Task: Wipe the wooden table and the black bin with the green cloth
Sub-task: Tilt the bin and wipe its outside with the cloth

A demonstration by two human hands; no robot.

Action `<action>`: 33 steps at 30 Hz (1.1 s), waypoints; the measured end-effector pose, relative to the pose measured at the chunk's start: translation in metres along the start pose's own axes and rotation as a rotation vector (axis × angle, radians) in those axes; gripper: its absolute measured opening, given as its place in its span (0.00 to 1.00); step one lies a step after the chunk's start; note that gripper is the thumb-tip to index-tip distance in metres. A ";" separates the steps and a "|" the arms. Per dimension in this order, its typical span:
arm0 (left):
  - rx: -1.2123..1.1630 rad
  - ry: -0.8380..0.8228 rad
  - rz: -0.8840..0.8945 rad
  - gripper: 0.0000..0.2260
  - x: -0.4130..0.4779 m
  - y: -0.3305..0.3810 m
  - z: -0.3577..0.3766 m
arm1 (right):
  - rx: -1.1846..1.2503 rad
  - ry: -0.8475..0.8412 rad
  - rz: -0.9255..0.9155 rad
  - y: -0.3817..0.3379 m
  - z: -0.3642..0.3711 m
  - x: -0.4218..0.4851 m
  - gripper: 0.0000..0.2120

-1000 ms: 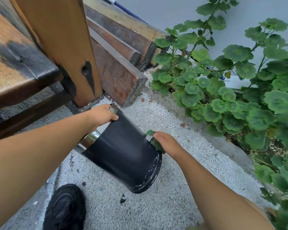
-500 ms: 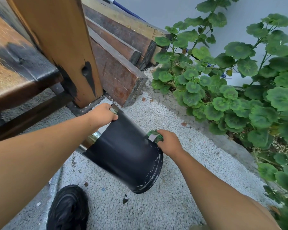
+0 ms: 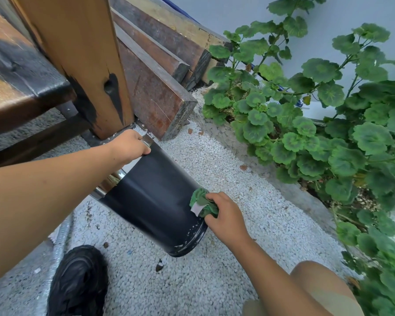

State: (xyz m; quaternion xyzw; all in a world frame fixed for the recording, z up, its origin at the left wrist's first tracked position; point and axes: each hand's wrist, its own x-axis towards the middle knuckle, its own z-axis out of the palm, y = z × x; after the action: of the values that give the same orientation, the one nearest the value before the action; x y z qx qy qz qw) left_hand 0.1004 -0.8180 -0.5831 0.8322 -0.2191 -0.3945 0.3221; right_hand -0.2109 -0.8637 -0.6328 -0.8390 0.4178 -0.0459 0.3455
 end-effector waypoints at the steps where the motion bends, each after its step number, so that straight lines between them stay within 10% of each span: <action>1: 0.007 -0.002 0.001 0.22 -0.001 0.001 -0.001 | 0.004 0.003 -0.004 -0.002 0.001 -0.006 0.24; 5: 0.008 0.002 0.024 0.04 -0.007 0.006 -0.004 | 0.024 0.000 -0.034 -0.011 0.010 -0.035 0.27; 17: -0.045 -0.004 -0.002 0.08 -0.005 0.003 -0.006 | 0.224 0.220 0.084 -0.021 0.030 -0.043 0.13; 24: -0.071 0.075 -0.057 0.18 -0.008 -0.005 -0.009 | 0.765 -0.022 0.793 -0.016 0.043 -0.046 0.23; 33: -0.066 0.062 -0.027 0.10 -0.032 -0.003 -0.017 | 0.941 0.020 0.724 -0.018 0.058 -0.050 0.19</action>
State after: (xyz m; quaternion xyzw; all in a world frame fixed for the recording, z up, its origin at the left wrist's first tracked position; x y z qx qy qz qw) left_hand 0.0953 -0.7901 -0.5604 0.8359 -0.1846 -0.3799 0.3506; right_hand -0.2102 -0.7879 -0.6551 -0.3992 0.6156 -0.1132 0.6699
